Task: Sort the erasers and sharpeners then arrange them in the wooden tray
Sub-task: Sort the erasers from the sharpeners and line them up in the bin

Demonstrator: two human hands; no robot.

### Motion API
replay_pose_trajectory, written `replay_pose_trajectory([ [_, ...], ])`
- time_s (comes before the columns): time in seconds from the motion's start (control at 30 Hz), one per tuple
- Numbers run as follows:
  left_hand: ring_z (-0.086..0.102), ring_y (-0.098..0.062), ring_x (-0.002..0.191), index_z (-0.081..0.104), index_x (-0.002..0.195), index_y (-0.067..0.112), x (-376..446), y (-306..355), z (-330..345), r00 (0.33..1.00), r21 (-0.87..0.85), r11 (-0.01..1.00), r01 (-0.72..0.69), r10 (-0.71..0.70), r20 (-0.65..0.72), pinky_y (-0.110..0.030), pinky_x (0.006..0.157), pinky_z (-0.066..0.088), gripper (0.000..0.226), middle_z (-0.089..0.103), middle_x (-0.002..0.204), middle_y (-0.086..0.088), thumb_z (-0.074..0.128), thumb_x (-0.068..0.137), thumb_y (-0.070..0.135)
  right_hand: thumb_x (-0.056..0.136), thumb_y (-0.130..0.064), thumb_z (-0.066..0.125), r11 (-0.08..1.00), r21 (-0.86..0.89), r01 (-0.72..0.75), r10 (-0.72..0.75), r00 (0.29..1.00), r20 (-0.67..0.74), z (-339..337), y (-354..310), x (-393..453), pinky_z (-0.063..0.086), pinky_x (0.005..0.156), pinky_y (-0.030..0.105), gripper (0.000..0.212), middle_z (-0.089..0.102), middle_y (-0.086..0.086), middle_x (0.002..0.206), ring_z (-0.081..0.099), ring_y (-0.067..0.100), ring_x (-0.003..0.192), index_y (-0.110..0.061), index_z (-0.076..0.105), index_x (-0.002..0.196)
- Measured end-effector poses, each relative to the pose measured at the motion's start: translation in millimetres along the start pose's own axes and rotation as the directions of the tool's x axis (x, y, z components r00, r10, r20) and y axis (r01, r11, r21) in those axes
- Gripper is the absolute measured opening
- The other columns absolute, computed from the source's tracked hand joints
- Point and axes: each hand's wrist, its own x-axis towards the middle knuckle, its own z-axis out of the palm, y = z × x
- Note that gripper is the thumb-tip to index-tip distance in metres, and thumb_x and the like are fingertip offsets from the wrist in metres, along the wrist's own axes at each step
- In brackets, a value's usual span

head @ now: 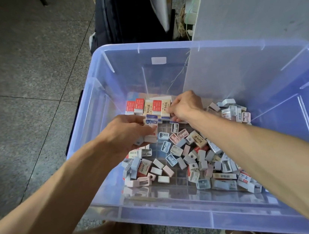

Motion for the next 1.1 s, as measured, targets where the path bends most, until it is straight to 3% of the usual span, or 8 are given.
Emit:
replay_pose_trajectory([
  [0.2,0.061,-0.027,0.085,0.067,0.092,0.010,2,-1,1,0.998,0.047,0.997,-0.059,0.059,-0.011,-0.045,0.094,0.050,0.017,0.068,0.091,-0.015,0.076,0.079,0.002,0.091,-0.033,0.072,0.990,-0.101,0.096,-0.098,0.995,-0.009,-7,0,-10,0.061,0.071,0.032,0.019,0.075,0.002,0.089,0.073,0.018,0.074,-0.015,0.073,0.094],
  [0.33,0.066,-0.024,0.078,0.062,0.093,0.012,0,2,4,0.992,0.060,0.992,-0.114,0.116,-0.044,-0.041,0.087,0.055,0.032,0.065,0.083,-0.009,0.082,0.070,0.000,0.100,-0.035,0.057,0.957,0.255,0.135,-0.206,0.939,0.276,-32,5,-53,0.050,0.054,0.023,0.032,0.073,0.008,0.080,0.065,0.016,0.063,-0.008,0.073,0.090],
  [0.47,0.069,-0.022,0.072,0.062,0.094,0.008,-5,5,11,0.988,0.045,0.987,-0.152,0.151,0.013,-0.030,0.071,0.060,0.035,0.067,0.083,-0.013,0.082,0.066,0.000,0.094,-0.027,0.067,0.918,0.396,0.025,-0.252,0.809,0.531,-53,11,-80,0.054,0.064,0.029,0.021,0.075,0.017,0.096,0.067,0.020,0.075,-0.008,0.075,0.095],
  [0.57,0.070,-0.020,0.067,0.062,0.099,0.003,-8,6,16,0.985,0.020,0.987,-0.158,0.156,0.079,-0.026,0.065,0.060,0.038,0.067,0.084,-0.018,0.080,0.067,-0.005,0.089,-0.013,0.072,0.902,0.431,-0.010,-0.247,0.807,0.536,-55,15,-85,0.054,0.066,0.032,0.006,0.074,0.010,0.083,0.067,0.018,0.072,-0.011,0.075,0.085],
  [0.77,0.069,-0.033,0.089,0.065,0.107,-0.001,-9,4,18,0.972,0.088,0.982,-0.168,0.150,0.183,-0.042,0.087,0.057,0.042,0.068,0.107,-0.026,0.081,0.068,-0.004,0.087,-0.020,0.075,0.911,0.400,-0.095,-0.180,0.782,0.596,-61,31,-85,0.052,0.066,0.035,0.008,0.071,0.011,0.086,0.066,0.020,0.074,-0.013,0.076,0.085],
  [0.87,0.068,-0.030,0.084,0.064,0.102,0.002,-5,5,24,0.968,0.107,0.975,-0.193,0.171,0.182,-0.033,0.074,0.060,0.043,0.067,0.101,-0.024,0.083,0.064,-0.001,0.086,-0.019,0.076,0.913,0.394,-0.101,-0.176,0.776,0.606,-66,33,-83,0.056,0.072,0.039,0.008,0.074,0.012,0.089,0.067,0.023,0.079,-0.011,0.076,0.086],
  [1.0,0.066,-0.017,0.070,0.065,0.099,0.004,3,7,38,0.952,0.207,0.937,-0.281,0.244,0.186,-0.025,0.067,0.059,0.035,0.066,0.083,-0.010,0.083,0.069,0.002,0.087,-0.021,0.075,0.945,0.326,-0.030,-0.148,0.850,0.506,-82,30,-77,0.057,0.082,0.044,0.025,0.072,0.015,0.094,0.069,0.024,0.084,-0.002,0.069,0.103],
  [1.1,0.063,-0.007,0.064,0.066,0.098,0.011,8,1,51,0.921,0.418,0.825,-0.379,0.294,0.254,-0.017,0.061,0.055,0.029,0.068,0.079,-0.002,0.083,0.074,0.007,0.088,-0.023,0.075,0.967,0.252,0.030,-0.121,0.929,0.350,-107,30,-70,0.055,0.064,0.030,0.017,0.073,0.008,0.087,0.069,0.015,0.073,-0.008,0.071,0.096],
])
